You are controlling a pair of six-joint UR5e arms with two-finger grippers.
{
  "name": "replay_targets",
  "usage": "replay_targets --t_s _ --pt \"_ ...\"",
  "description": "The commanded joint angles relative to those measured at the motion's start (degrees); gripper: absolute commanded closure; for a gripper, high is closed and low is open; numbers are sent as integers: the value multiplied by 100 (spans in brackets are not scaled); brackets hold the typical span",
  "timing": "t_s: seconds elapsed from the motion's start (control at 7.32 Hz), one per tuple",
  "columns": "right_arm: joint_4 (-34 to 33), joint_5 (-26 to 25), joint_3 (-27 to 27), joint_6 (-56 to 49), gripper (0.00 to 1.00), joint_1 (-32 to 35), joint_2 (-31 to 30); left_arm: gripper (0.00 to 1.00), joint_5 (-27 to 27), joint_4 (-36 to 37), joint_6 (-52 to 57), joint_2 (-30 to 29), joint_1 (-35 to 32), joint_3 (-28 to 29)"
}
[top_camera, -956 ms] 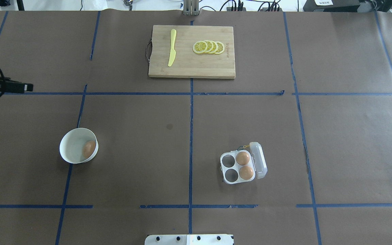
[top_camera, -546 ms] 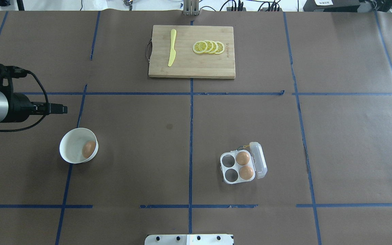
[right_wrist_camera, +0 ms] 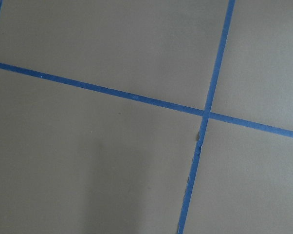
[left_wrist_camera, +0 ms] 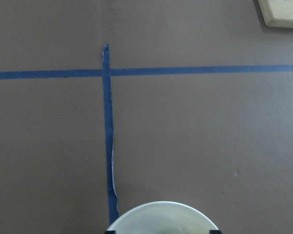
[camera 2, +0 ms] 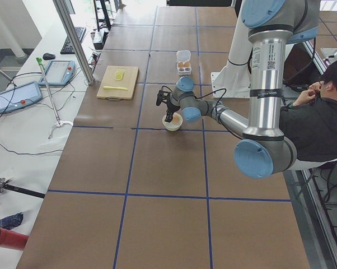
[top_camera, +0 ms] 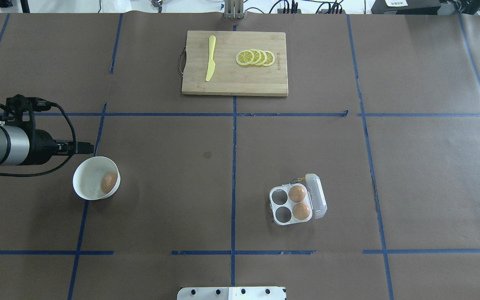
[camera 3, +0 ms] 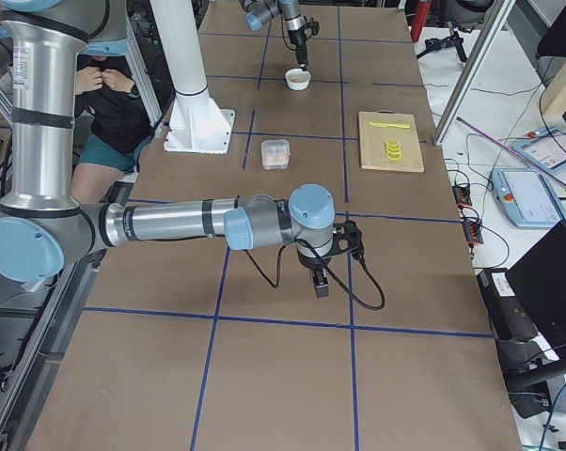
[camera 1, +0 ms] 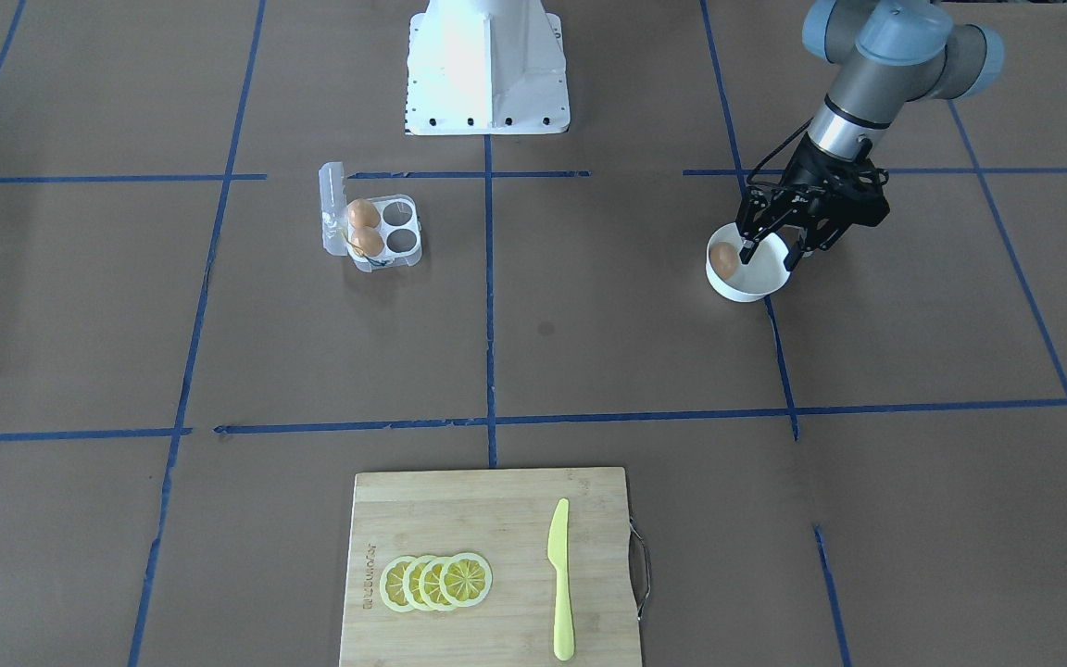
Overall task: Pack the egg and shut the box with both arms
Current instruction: 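Lower the left gripper into the white bowl over the brown egg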
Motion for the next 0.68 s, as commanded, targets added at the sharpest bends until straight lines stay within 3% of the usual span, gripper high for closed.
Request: replay_targets --t_s 0.0,0.55 --pt "-1 7 -12 0 0 0 -1 40 66 4 404 -5 198 3" --pt "-1 7 -30 9 0 0 -1 36 66 -14 660 -14 233 99"
